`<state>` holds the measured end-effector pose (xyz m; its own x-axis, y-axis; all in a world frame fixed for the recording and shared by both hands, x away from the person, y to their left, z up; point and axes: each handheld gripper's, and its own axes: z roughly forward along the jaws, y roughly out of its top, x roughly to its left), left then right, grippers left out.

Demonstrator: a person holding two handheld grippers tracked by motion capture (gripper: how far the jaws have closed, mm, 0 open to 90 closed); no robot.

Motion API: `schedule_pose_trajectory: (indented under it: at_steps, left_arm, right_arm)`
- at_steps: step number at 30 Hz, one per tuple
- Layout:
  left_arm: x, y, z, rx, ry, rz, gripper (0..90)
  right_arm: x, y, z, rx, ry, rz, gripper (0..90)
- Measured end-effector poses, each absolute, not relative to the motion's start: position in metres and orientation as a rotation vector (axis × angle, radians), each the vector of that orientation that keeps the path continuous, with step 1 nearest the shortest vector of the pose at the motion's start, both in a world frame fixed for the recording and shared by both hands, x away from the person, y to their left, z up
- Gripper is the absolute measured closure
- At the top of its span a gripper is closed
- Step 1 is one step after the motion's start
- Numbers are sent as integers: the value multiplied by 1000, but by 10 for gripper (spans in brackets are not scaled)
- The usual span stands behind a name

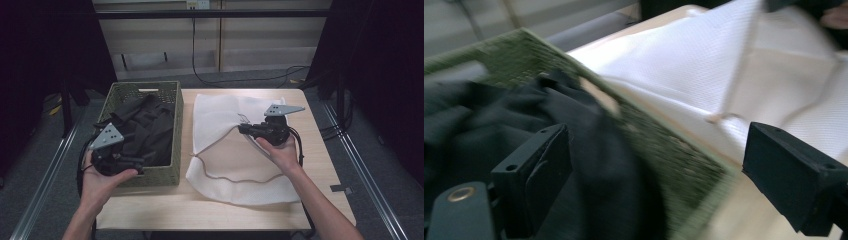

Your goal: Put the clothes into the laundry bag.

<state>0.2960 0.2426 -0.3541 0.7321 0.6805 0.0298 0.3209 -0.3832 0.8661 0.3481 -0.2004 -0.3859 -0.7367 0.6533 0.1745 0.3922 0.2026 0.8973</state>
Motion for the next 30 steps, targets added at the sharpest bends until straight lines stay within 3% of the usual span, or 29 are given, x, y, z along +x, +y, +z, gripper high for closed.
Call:
schedule_pose_trajectory:
  at_steps: [4, 10, 13, 16, 18, 20, 27, 30]
  left_arm:
    - [322, 240, -348, 2066, 791, 623, 109]
    - [364, 244, -359, 2052, 843, 563, 51]
    - [380, 243, -366, 2091, 873, 591, 55]
    - [392, 240, -373, 2080, 888, 534, 53]
    - [398, 235, -380, 2131, 895, 557, 52]
    - [405, 232, -389, 2177, 913, 493, 39]
    - [418, 232, -415, 2322, 964, 536, 26]
    - [423, 240, -414, 2331, 1026, 586, 70]
  right_arm:
    - [348, -200, -387, 998, 2241, 1549, 882]
    - [349, -200, -388, 992, 2255, 1545, 882]
    - [349, -199, -389, 993, 2259, 1541, 882]
    - [350, -198, -390, 989, 2273, 1532, 882]
    - [350, -198, -391, 988, 2277, 1532, 882]
    - [350, -198, -391, 991, 2278, 1529, 882]
    - [350, -198, -393, 992, 2285, 1526, 881]
    - [351, -198, -393, 996, 2288, 1523, 881]
